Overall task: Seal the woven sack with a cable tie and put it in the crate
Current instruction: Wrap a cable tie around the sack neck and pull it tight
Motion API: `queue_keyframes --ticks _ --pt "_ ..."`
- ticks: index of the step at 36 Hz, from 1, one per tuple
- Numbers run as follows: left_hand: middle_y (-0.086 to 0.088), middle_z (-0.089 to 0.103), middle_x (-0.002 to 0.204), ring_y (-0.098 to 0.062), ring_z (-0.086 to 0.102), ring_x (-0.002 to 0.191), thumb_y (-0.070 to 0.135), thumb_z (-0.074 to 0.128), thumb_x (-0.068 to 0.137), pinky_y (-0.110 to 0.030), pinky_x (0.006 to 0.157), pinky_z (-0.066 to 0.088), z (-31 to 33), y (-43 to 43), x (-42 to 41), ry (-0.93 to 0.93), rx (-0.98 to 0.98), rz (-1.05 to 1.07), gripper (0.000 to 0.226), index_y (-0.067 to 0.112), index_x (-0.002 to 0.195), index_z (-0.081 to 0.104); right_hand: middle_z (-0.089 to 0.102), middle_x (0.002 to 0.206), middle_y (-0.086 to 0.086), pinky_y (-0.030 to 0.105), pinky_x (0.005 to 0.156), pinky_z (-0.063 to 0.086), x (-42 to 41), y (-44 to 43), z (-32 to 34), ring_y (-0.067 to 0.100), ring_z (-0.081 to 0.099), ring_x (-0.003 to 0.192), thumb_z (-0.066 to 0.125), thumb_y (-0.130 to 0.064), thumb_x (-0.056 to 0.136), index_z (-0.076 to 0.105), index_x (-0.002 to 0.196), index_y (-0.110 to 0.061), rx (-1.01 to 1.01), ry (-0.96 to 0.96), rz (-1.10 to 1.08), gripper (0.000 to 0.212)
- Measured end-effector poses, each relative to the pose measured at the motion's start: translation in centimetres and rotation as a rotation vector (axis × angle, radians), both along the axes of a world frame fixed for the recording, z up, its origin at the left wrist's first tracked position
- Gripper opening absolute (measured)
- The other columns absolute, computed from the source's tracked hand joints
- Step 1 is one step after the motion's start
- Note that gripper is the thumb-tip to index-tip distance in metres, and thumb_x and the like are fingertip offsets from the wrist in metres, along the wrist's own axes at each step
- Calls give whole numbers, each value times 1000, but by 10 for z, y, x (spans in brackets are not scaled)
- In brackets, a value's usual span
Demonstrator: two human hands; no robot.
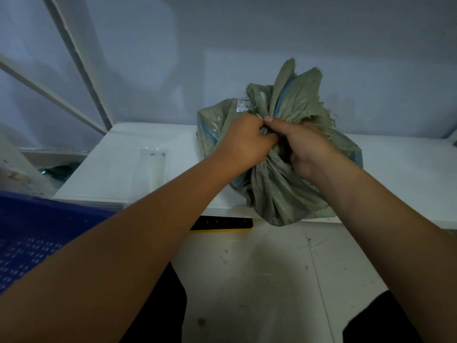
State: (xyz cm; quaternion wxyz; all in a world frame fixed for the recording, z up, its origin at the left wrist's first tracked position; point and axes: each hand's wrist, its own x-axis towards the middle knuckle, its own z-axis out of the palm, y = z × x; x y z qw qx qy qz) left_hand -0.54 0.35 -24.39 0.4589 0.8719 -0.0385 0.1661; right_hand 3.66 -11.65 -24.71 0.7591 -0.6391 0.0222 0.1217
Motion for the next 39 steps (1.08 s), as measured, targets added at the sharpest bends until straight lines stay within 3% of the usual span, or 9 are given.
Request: queue_keyframes --ticks 4,7,10,14,17,23,27,33,39 --pt "13 42 49 9 45 38 6 64 86 -8 40 30 -2 0 1 10 -14 14 43 27 53 45 73 114 14 35 64 62 0 5 -3 23 77 88 93 -32 63 54 137 -5 15 29 6 89" --pt "8 50 53 6 46 41 12 60 89 -9 42 31 -2 -1 0 68 -25 -1 32 20 59 53 74 106 9 23 51 57 -2 6 -1 11 76 71 85 -32 78 61 130 -7 -8 53 27 63" --pt "2 56 60 -5 51 52 21 53 95 -22 53 40 4 -2 4 177 -130 35 31 13 65 57 77 101 12 30 54 59 -1 6 -2 20 77 75 81 -33 83 66 126 -7 -30 89 46 53" --pt "-7 68 76 -20 64 74 27 57 90 -29 72 51 8 2 14 277 -460 130 25 12 70 63 77 102 14 37 60 61 -2 4 -4 26 77 82 81 -31 83 65 127 -8 -27 89 42 52" --pt "-21 73 92 -25 69 85 27 59 96 -39 87 55 6 5 10 224 -419 137 33 -1 88 74 77 105 15 41 64 62 -1 4 -5 29 77 85 83 -34 80 63 130 -8 -18 110 66 60" --pt "-32 69 88 -21 60 69 21 63 92 -45 78 56 3 11 12 133 -330 137 36 -15 92 69 77 100 16 41 61 61 -3 5 -5 31 77 81 77 -31 86 67 123 -5 -58 167 106 46" --pt "-15 55 62 -18 47 57 19 59 94 -27 58 39 1 12 11 83 -223 147 42 -19 76 62 77 100 17 42 63 61 -2 7 -4 32 77 83 74 -30 87 67 123 -4 -67 173 118 45" --pt "2 35 44 -5 30 38 14 55 97 -26 47 30 -2 10 13 -67 -26 129 53 15 47 38 78 95 15 36 61 60 -6 7 3 29 77 77 68 -29 90 72 115 -4 -44 170 138 35" --pt "3 37 44 -6 34 36 12 54 95 -17 43 27 -3 10 15 -154 109 124 46 9 50 46 78 81 12 31 53 59 -9 5 8 24 75 64 61 -28 95 74 103 -6 -16 161 165 26"
